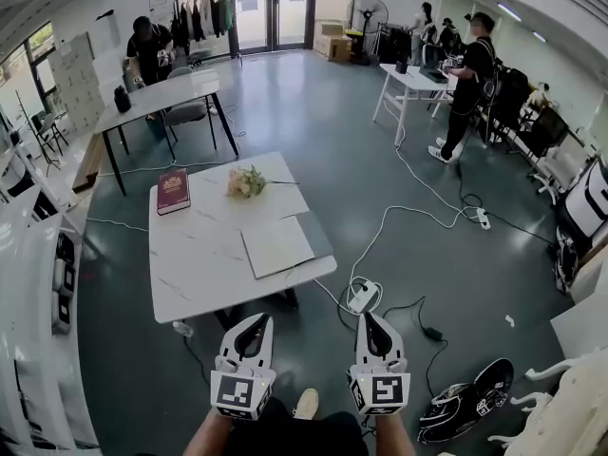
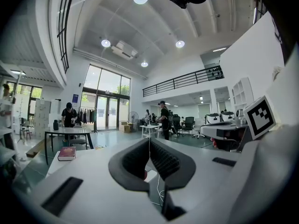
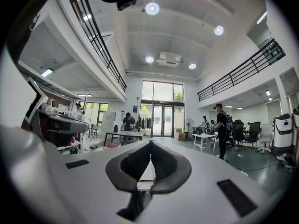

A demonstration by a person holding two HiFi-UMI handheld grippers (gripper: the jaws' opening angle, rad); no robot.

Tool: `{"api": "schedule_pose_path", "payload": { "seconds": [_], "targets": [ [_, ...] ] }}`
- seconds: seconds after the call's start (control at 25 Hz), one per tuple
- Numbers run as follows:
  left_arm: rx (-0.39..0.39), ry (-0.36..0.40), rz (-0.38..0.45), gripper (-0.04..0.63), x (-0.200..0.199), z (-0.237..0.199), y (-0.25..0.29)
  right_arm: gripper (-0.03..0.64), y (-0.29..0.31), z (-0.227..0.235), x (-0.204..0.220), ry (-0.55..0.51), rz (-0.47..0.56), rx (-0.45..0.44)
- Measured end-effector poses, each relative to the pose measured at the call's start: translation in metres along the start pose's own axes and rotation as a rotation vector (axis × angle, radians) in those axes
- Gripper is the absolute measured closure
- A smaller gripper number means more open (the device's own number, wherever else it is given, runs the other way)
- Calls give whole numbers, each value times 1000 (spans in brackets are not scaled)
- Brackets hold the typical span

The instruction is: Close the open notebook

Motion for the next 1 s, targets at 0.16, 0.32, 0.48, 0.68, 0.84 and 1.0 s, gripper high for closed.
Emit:
{"api": "schedule_pose_path", "payload": {
  "seconds": [0.16, 0.32, 0.48, 0.68, 0.84, 1.0],
  "targets": [
    [-21, 3, -9, 571, 2, 7, 16, 600, 7, 16, 4, 1, -8, -22],
    [-16, 6, -12, 571, 4, 8, 36, 600, 22, 28, 7, 16, -15, -26],
    [-21, 4, -28, 571, 12, 1, 64, 600, 48, 38, 21, 28, -29, -38],
    [-25, 1, -20, 571, 23, -22, 112, 600, 98, 49, 37, 28, -33, -52],
    [-33, -3, -18, 571, 32, -50, 156, 600, 151, 57, 48, 27, -32, -62],
    [-36, -15, -33, 571, 41, -82, 196, 600, 207, 60, 60, 37, -48, -75]
  ]
}}
Point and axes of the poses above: the fingertips, and each gripper's own axes: y forward along the fingers, z to its right, x out of its underside, the point moved 3 cm from there along -y, backward along the fingers, and after that the axes turned 12 degrees about z, right-handed, at the moved point
